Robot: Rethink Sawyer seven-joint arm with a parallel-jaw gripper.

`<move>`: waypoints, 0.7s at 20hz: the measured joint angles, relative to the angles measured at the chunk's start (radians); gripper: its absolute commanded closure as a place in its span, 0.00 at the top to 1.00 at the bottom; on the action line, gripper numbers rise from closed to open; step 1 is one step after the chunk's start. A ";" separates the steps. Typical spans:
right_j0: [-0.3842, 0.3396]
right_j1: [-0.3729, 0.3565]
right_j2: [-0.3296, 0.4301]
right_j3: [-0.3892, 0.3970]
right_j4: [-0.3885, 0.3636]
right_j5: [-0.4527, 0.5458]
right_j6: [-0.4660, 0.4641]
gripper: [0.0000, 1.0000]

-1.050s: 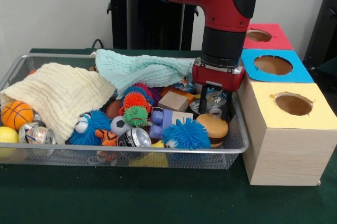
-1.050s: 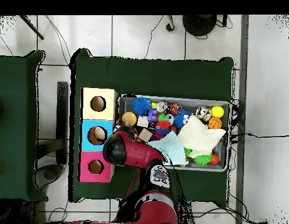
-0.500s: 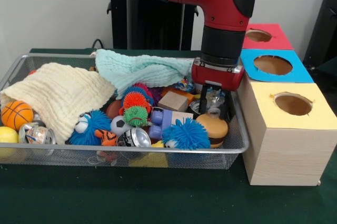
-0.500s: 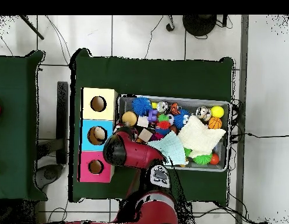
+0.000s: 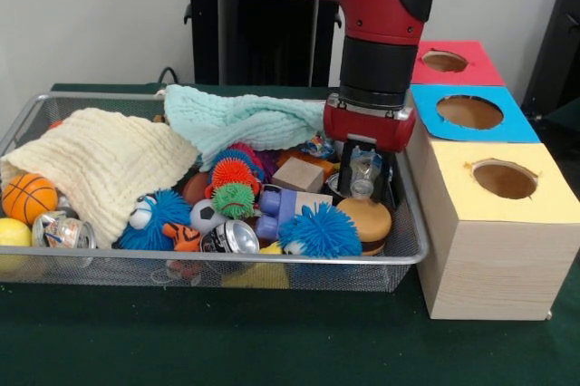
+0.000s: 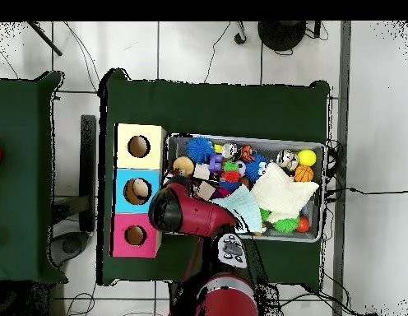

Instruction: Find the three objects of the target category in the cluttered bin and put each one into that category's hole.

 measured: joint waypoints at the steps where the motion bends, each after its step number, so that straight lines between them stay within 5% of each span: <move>1: 0.000 -0.003 0.000 0.000 0.000 0.002 0.000 0.00; 14: 0.021 -0.085 -0.022 -0.006 -0.001 0.128 0.000 0.00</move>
